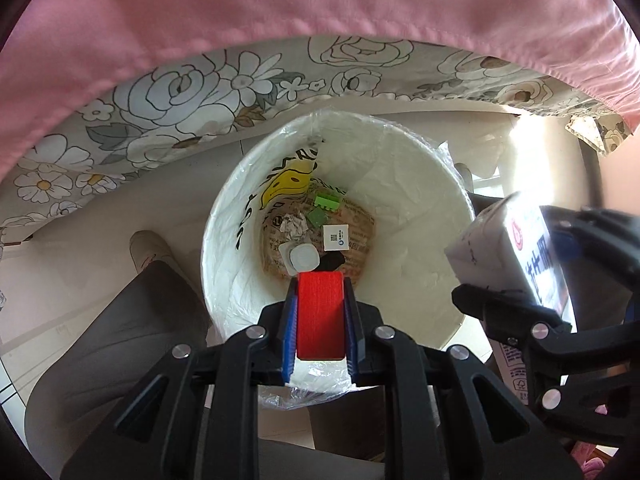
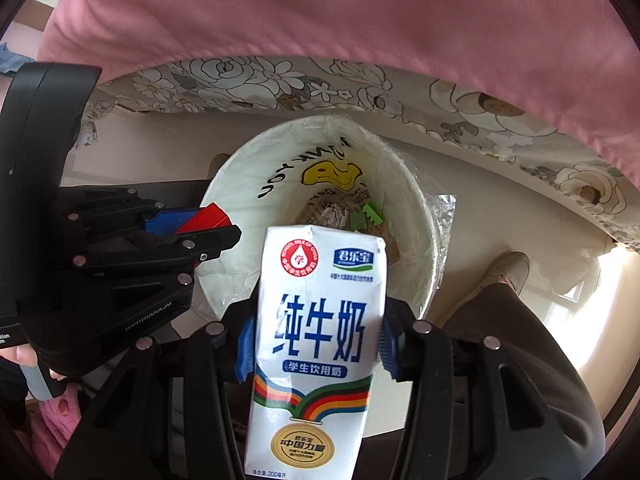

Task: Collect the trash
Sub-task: 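Carry the red block and milk carton in both tools over the trash bin, then open left tool dropping the red block while right tool releases the milk carton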

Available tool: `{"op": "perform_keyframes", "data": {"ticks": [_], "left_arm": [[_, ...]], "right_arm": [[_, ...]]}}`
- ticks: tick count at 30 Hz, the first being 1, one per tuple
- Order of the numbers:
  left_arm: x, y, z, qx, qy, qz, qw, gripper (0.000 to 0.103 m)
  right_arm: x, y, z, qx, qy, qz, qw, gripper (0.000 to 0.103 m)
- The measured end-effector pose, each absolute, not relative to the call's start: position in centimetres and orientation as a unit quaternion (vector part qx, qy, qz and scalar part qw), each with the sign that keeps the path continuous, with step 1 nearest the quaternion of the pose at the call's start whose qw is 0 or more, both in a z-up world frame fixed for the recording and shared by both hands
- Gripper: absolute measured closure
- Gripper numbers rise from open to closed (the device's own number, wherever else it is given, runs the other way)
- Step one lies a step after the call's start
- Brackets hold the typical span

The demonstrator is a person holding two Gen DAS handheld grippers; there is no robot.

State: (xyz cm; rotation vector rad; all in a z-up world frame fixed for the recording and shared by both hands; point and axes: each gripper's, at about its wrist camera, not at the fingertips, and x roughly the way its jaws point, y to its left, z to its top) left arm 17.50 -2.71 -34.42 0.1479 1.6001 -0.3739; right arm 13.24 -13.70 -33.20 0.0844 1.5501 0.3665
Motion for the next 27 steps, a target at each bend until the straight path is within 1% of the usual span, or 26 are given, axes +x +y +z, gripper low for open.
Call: {"op": "perform_keyframes", "data": {"ticks": [12,21,27], "left_arm": [[19.5,-2.8,-39.5,0.039,0.744,-0.146,0.651,0.081],[20.9,-2.0,-43.4,0.023,0.772,-0.122,0.624,0.081],[20.8,-2.0,-45.0,0.036,0.781,-0.111,0.614,0.081]], "right_arm": [[14.9,-14.2,-39.6,0.093,0.722,0.122,0.674,0.054],[15.5,-13.9,-42.9,0.098,0.738,0.108,0.659,0.054],[15.6,-14.0,-43.8,0.09,0.742,0.106,0.656,0.053]]}}
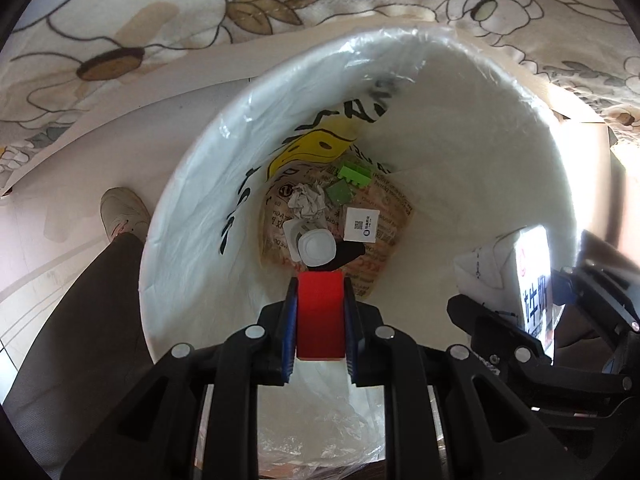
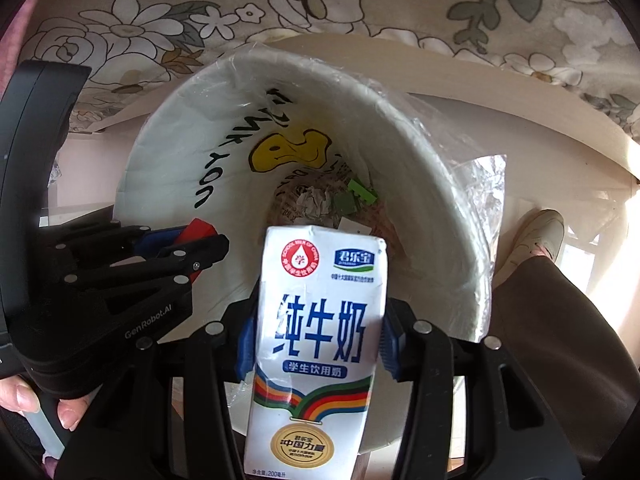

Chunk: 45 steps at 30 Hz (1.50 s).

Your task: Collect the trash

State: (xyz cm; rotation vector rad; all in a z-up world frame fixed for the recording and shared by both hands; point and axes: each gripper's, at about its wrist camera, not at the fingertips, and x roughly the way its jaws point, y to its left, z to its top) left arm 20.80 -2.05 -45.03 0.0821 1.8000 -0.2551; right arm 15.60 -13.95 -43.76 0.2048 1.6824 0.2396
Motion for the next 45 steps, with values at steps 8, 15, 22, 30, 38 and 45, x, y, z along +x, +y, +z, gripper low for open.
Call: {"op": "perform_keyframes", "data": {"ticks": [8,15,22,30,38,45], "left_arm": [[21.0,-1.5,-45.3,0.034,0.783,-0.097,0.613,0.056],[20.8,-1.2,-44.9,0.036,0.782,-0.099,0.614,0.055],[20.6,-1.7,-44.8,0.044,0.776,-0.103,0.621,0.055],[19.6,-1.7,-42.4,0.06,0.758,-0.108,0.641,0.054],[18.1,-1.1,-35.2,0.078,0.706,-0.12,0.694,0.049],[15.9,-0.4,-26.9,0.098,0.647,-0.138,0.744,0.045]], "right_arm": [[15.7,-14.6,-44.1,0.099,0.744,0.099,0.653,0.052],[15.7,-14.6,-43.9,0.097,0.744,0.099,0.654,0.052],[15.5,-14.4,-43.4,0.097,0.741,0.099,0.657,0.052],[14.6,-14.0,-41.4,0.084,0.735,0.107,0.665,0.052],[13.6,-13.9,-35.3,0.051,0.7,0.118,0.702,0.052],[11.9,-14.3,-27.9,0.008,0.654,0.133,0.745,0.048]]}}
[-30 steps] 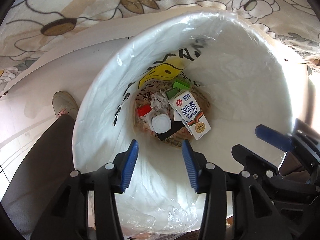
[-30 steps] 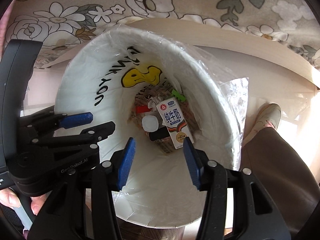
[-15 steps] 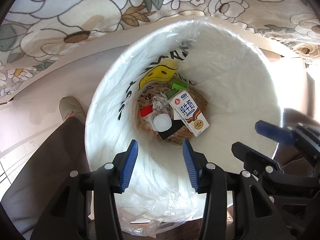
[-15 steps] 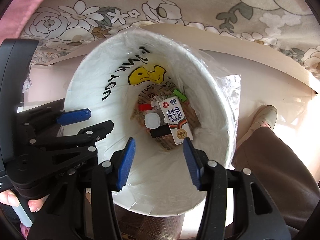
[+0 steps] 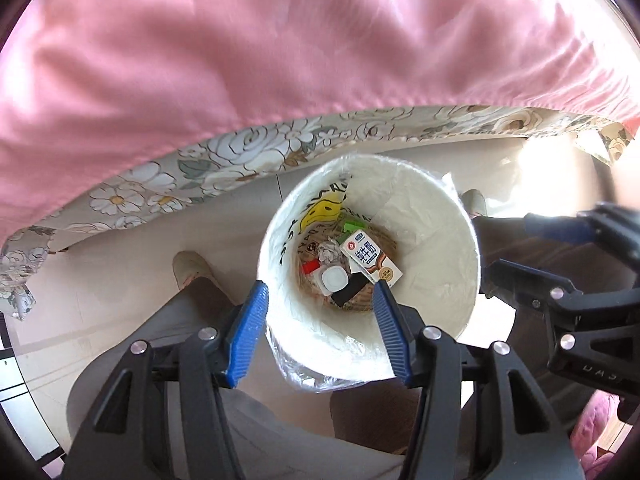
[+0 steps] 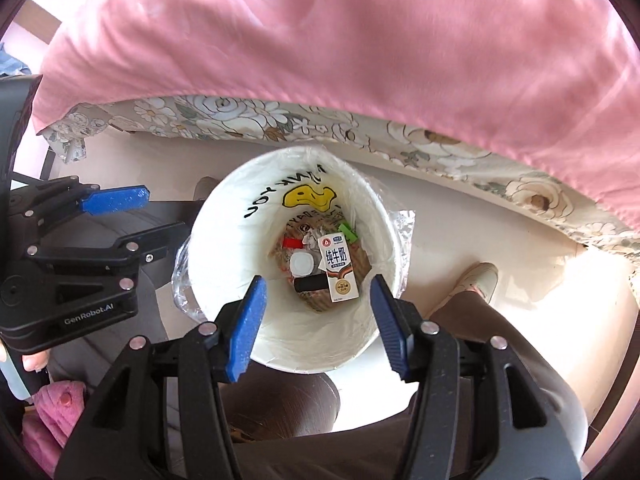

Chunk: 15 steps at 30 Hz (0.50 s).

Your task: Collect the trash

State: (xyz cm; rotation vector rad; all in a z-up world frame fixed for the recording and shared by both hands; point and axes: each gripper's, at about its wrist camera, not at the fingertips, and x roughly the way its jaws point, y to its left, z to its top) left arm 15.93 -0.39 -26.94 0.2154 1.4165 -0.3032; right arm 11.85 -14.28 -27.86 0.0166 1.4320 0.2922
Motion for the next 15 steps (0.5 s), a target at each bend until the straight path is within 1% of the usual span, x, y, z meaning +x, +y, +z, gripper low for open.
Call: {"op": "perform_keyframes", "data": {"ticks": [2,5,8,11,13,15], "left_arm": [[15.1,-0.3,-24.6,0.103,0.63,-0.142,0.757,0.043],[13.8,0.1,-21.0,0.105,0.601,-0.148,0.778,0.036],[12.5,0.2,-17.5,0.105,0.572,-0.148,0.8,0.033],[11.0,0.3,-14.1,0.106,0.538,-0.152,0.822,0.026],[9.9,0.2,-12.2,0.107,0.519,-0.157,0.833,0.021],[8.8,0.3,-10.6,0.111,0.501,-0.158,0.844,0.019]], "right_arm": [[11.2,-14.7,-25.6,0.001,0.641,0.138,0.755,0.048],[10.1,-15.0,-22.6,-0.006,0.623,0.141,0.77,0.048],[8.8,-15.0,-19.4,-0.012,0.601,0.145,0.786,0.041],[7.5,-15.1,-16.5,-0.022,0.577,0.142,0.804,0.04],[6.6,-15.4,-14.6,-0.022,0.561,0.14,0.816,0.036],[5.7,-15.6,-12.5,-0.02,0.544,0.136,0.828,0.033]]}}
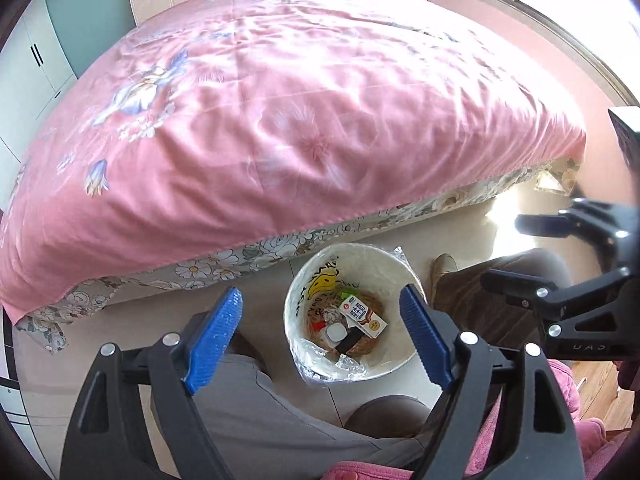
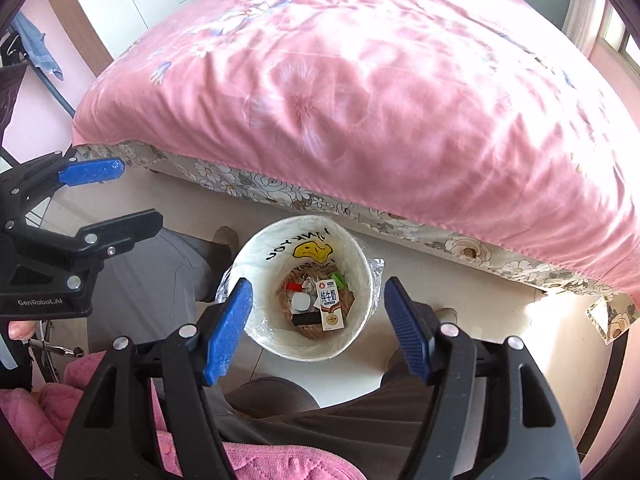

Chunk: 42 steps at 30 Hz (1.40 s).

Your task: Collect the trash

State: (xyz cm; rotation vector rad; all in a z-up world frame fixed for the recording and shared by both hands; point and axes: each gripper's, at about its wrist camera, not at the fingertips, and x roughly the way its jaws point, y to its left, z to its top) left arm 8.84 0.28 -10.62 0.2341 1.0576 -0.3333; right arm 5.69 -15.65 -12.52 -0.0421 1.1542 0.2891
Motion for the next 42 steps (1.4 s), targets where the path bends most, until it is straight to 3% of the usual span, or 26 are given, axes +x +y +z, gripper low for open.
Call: {"op": "perform_keyframes", "data": {"ticks": [6,18,29,42], "left_arm": [[6.2,0.2,-6.7,0.115,0.455,-0.158,0.869,0.012],[2.2,0.8,-2.4,0.116,0.398,-0.133,0.9,0.009],[-0.5,0.2,-1.7,0.137,0.379,-0.12,0.907,0.008],[-0.5,1.1,-1.4,0.123,0.379,-0.101,0.912,0.008]], "right_arm": [[3.0,-15.8,-7.6,-0.025,0.493,0.116,0.862,0.028],[-2.3,-14.8,-1.4,-0.049,0.385,0.034,0.921,0.022],[-5.3,-14.2,0.0,-0.066,0.34,-0.023,0.938,0.022],[-5.3,-14.2,-0.3,-0.056,0.347,-0.031,0.935,0.022]]}}
